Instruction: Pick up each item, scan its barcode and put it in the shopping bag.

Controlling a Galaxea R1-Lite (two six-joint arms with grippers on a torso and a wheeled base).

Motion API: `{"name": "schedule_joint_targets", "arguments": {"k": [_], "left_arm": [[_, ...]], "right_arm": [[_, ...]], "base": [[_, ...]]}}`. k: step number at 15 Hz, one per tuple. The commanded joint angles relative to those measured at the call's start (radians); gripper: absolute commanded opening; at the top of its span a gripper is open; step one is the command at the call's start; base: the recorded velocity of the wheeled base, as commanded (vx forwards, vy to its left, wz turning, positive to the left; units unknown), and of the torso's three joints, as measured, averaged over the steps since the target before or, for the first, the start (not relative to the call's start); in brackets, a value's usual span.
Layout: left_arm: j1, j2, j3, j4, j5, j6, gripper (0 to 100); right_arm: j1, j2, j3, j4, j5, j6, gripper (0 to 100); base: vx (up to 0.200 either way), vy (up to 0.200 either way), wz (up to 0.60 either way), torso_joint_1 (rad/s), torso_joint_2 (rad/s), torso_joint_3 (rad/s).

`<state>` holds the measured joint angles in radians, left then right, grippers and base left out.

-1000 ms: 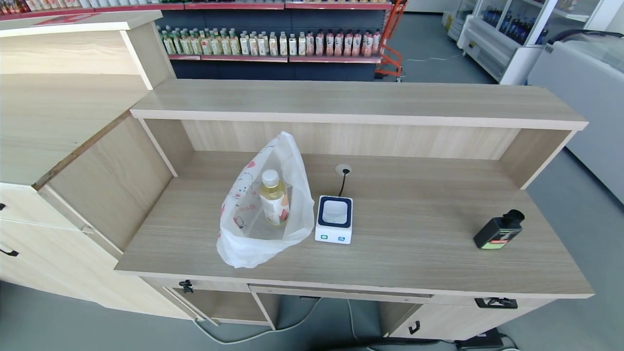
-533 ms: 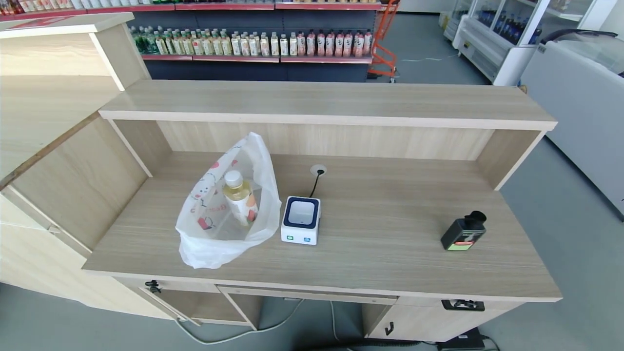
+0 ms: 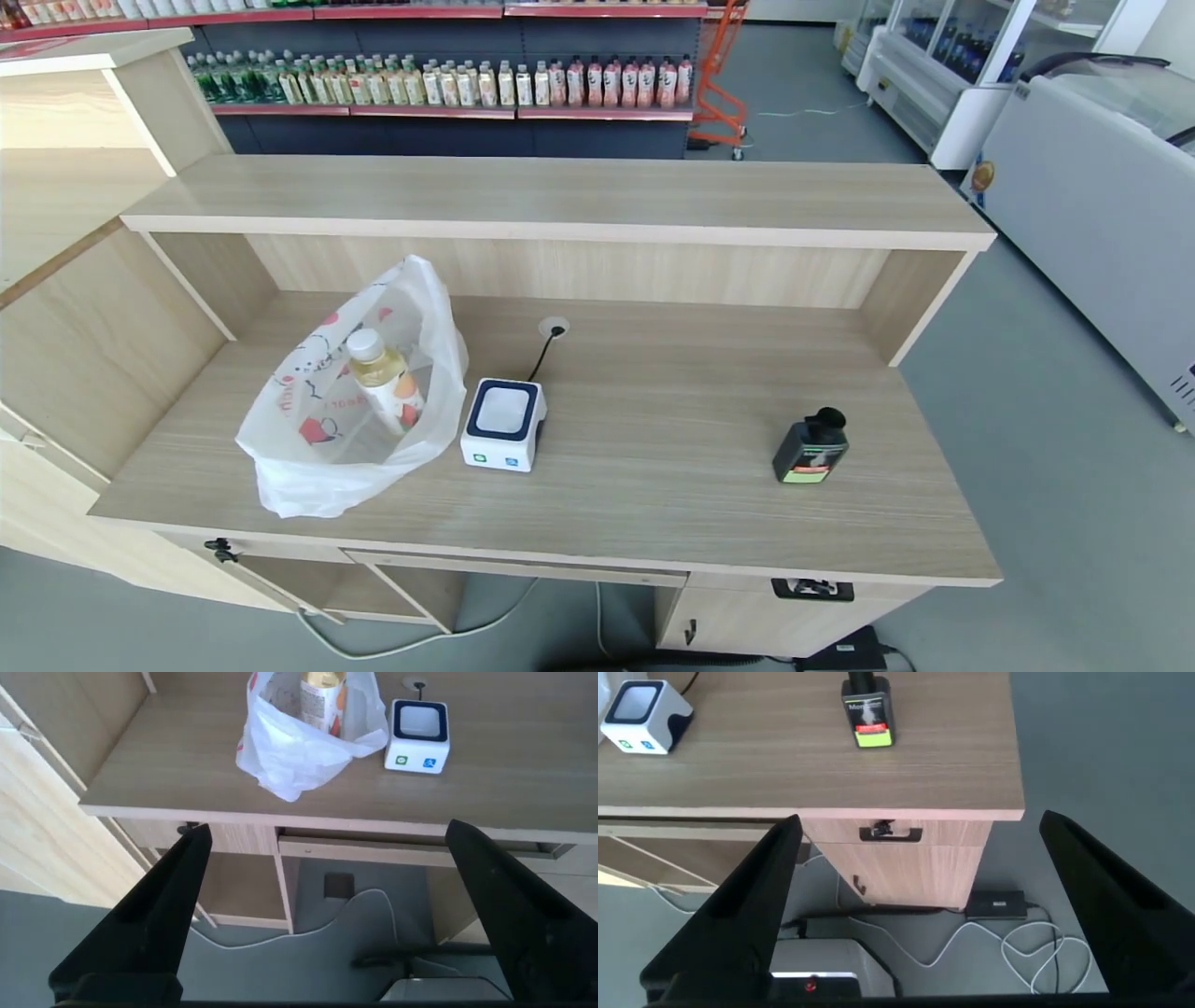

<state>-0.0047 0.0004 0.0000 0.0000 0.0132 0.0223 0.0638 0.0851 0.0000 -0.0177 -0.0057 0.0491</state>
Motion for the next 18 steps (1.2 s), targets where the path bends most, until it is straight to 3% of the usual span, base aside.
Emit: {"name": "schedule_joint_targets", "arguments": {"k": [1, 3, 6, 8, 12, 15, 18], "left_arm": [[0.000, 0.000, 0.000, 0.000, 0.001, -0.002, 100], [0.000, 0.000, 0.000, 0.000, 0.001, -0.021, 100], [0.000, 0.000, 0.000, 0.000, 0.001, -0.022, 100], [0.000, 0.000, 0.000, 0.000, 0.001, -0.024, 100], [0.000, 0.000, 0.000, 0.000, 0.001, -0.024, 100], [0.000, 0.000, 0.000, 0.000, 0.001, -0.024, 100], [0.000, 0.000, 0.000, 0.000, 0.001, -0.022, 100]], "right_arm": [[0.001, 0.002, 0.000, -0.001, 0.000, 0.000, 100], [0.001, 0.002, -0.012, -0.005, 0.016, -0.002, 100], [0.068, 0.507, -0.474, 0.061, 0.073, 0.003, 100], [-0.061, 0.907, -0.683, 0.096, 0.021, -0.089, 100], [-0.170, 1.294, -0.689, 0.090, 0.004, -0.393, 100], [-0.159, 1.411, -0.695, 0.074, 0.000, -0.632, 100], [-0.107, 1.573, -0.721, -0.094, 0.072, -0.686, 100]], "base": [[0.000, -0.200, 0.00, 0.002, 0.00, 0.002], [0.000, -0.200, 0.00, 0.002, 0.00, 0.002], [0.000, 0.000, 0.00, 0.000, 0.00, 0.000], [0.000, 0.000, 0.00, 0.000, 0.00, 0.000], [0.000, 0.000, 0.00, 0.000, 0.00, 0.000], [0.000, 0.000, 0.00, 0.000, 0.00, 0.000], [0.000, 0.000, 0.00, 0.000, 0.00, 0.000]]}}
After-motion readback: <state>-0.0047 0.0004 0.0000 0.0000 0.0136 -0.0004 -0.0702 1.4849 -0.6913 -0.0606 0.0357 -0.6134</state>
